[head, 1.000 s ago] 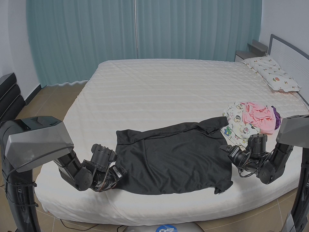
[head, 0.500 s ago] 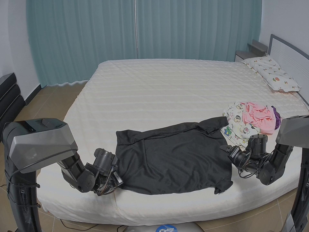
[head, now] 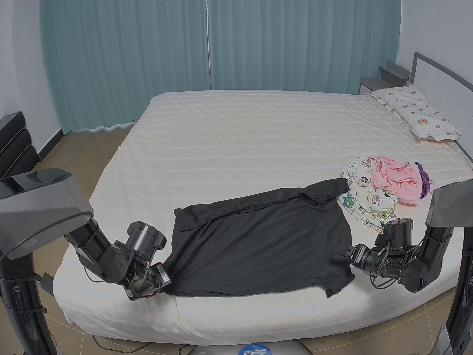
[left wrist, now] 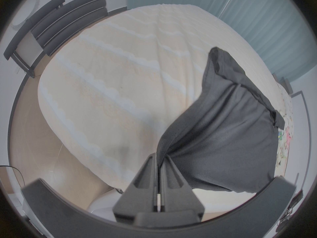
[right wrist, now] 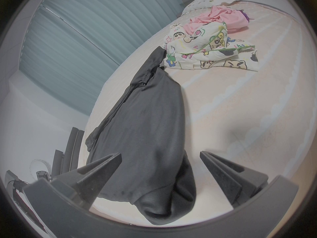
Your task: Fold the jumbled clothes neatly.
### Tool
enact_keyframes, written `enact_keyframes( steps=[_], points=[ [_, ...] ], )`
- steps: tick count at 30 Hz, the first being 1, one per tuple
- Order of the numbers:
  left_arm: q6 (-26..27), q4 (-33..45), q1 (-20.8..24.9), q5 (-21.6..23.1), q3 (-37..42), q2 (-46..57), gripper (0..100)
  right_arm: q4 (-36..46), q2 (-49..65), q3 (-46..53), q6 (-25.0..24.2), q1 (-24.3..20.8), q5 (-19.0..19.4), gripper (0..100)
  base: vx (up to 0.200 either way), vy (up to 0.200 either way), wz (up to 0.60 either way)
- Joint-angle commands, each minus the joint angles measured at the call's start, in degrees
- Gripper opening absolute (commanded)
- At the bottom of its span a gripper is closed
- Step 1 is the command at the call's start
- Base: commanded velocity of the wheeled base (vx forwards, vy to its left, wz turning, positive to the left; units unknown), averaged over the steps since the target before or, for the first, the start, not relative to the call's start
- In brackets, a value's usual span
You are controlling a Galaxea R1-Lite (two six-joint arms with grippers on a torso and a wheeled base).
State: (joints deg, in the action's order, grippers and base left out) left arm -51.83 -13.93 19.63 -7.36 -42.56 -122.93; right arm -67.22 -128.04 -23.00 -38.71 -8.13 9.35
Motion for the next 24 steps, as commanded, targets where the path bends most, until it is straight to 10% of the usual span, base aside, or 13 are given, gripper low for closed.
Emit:
enact_keyframes(
  steps=[1,17,18,24],
  points=[
    [0.0,0.0,-2.5,0.7,-0.7,2.7,0,0.5,-0.1,-1.0,0.3,2.3,0.1,100,0.0,0.0,0.0],
    [-0.5,-0.2,-8.7,7.0,-4.6,2.6,0,4.7,-7.4,-12.7,-0.8,4.4,5.6,100,0.0,0.0,0.0],
    [-0.5,-0.3,-8.9,7.0,-4.8,2.6,0,4.6,-7.6,-13.0,-0.8,4.4,5.6,0,0.0,0.0,0.0],
    [-1.5,-0.2,-10.1,9.8,-6.0,2.7,0,4.6,-6.3,-14.3,-2.7,4.4,5.5,0,0.0,0.0,0.0]
  ],
)
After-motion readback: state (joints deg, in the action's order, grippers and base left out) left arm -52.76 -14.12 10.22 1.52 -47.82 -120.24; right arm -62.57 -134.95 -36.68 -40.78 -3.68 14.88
